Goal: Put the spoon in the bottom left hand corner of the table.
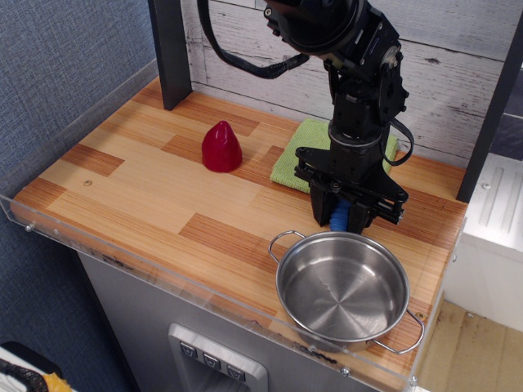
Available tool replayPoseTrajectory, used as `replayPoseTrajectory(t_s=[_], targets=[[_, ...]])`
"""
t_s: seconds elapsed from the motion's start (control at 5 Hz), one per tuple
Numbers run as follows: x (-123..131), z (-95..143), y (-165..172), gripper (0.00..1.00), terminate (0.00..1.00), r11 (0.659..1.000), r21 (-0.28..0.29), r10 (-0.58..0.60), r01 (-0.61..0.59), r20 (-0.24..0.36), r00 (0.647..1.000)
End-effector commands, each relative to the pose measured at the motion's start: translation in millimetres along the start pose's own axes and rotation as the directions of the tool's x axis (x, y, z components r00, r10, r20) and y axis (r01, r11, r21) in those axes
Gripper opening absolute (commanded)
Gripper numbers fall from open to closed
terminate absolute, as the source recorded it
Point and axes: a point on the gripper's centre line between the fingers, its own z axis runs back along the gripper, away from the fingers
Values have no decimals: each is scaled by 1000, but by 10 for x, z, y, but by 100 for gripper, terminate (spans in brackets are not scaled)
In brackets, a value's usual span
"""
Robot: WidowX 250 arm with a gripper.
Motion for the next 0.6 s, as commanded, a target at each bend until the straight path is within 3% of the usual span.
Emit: replayPoseTrajectory(t_s=[0.0, 0.2, 0.4], targets=[[158, 677, 141, 0, 0, 998, 56, 7, -17, 170, 985], [117, 937, 327, 0, 0, 992, 117, 15, -40, 203, 979], [-125, 1116, 573, 0, 0, 988, 141, 34, -64, 205, 978]])
